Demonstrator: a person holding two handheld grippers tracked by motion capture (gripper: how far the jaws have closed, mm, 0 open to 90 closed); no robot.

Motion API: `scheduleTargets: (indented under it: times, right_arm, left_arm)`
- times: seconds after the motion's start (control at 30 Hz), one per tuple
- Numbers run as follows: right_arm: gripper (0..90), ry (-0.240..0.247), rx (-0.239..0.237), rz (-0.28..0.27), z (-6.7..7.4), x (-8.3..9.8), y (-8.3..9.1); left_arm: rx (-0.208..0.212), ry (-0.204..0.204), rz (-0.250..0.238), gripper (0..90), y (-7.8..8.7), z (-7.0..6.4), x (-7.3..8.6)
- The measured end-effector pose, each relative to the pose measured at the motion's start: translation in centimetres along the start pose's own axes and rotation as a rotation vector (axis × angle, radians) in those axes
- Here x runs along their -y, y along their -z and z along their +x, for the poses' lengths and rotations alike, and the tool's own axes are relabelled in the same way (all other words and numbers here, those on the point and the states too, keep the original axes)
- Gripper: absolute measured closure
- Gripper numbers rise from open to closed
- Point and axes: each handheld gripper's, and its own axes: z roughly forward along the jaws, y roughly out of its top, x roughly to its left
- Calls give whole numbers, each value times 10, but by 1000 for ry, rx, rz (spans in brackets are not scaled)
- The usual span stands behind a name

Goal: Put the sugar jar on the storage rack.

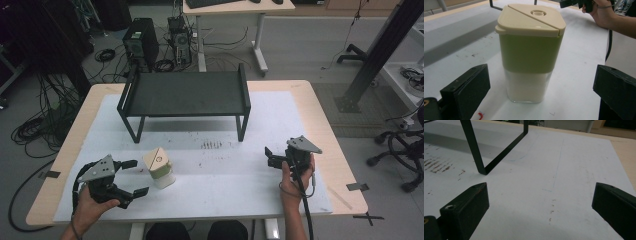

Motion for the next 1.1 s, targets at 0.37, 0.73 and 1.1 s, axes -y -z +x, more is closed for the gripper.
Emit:
scheduleTargets:
  times: [0.37,0.73,1.1]
  right_arm:
    - [10,-4,1,-3,0,0,0]
    - [10,0,-3,1,0,0,0]
    - [10,1,-4,-1,0,0,0]
  left_arm:
    - [13,10,12,13,-16,3,1]
    - [13,13,23,13,-25,3,1]
    - [6,16,37,13,-38,5,-1]
